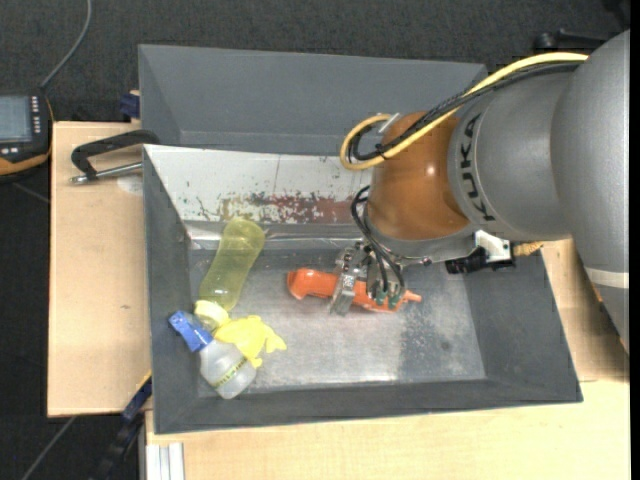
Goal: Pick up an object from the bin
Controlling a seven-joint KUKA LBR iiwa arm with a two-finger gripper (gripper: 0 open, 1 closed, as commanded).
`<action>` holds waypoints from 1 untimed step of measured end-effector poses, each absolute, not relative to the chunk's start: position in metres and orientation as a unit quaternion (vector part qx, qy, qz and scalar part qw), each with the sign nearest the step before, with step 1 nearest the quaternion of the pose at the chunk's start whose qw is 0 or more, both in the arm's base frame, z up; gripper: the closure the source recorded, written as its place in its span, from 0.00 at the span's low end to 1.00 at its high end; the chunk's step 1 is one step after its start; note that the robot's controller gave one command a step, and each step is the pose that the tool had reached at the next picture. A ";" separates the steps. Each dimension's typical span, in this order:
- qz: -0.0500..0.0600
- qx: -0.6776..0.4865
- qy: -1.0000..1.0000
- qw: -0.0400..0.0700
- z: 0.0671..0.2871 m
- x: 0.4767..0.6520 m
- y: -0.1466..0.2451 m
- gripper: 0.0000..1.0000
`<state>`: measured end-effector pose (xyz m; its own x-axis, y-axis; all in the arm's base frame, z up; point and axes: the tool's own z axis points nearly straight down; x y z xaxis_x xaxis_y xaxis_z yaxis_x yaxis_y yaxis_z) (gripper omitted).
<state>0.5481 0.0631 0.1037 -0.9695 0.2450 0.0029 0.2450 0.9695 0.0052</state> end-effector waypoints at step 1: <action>-0.004 -0.123 -0.992 -0.003 0.120 0.551 0.063 1.00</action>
Offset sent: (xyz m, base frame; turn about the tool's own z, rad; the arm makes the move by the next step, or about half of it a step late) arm 0.0000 0.0000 0.0313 0.0000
